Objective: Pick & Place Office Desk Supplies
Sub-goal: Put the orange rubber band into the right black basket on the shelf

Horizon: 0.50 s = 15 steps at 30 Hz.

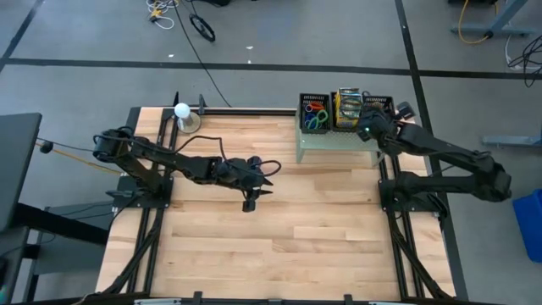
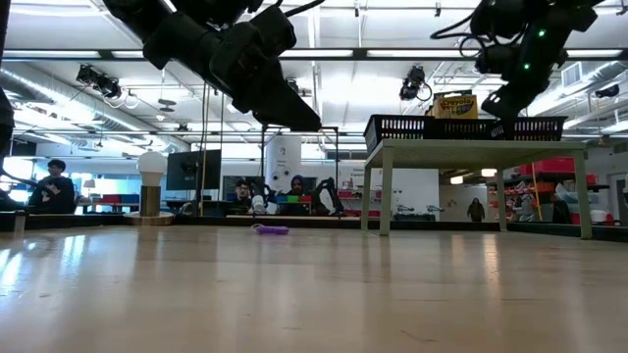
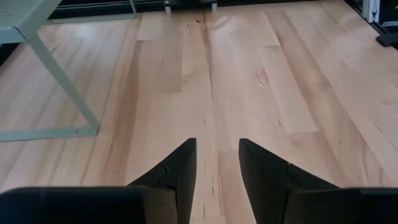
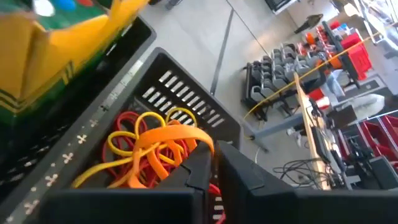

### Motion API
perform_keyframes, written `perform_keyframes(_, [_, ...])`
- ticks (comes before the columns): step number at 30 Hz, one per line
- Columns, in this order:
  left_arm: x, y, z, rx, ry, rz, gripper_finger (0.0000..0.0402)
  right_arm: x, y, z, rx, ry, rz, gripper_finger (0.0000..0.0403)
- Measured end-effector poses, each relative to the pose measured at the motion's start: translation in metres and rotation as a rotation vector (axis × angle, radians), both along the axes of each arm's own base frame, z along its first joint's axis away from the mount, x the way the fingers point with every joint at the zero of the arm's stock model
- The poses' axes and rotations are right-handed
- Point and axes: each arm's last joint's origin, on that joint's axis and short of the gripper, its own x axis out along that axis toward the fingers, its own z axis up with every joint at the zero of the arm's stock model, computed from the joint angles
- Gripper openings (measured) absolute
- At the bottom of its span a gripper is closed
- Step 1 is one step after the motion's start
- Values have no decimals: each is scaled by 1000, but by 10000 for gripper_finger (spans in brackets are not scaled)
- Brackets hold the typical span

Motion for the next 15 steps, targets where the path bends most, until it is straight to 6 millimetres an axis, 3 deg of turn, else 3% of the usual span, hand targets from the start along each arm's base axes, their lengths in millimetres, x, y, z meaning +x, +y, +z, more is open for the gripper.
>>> perform_keyframes(11, [-2, 4, -3, 51, 38, 129, 129, -2, 0, 2, -98, -24, -94, 181])
perform_keyframes(15, [-5, 13, -7, 23, 74, 226, 129, -3, 0, 4, -98, -33, -93, 214])
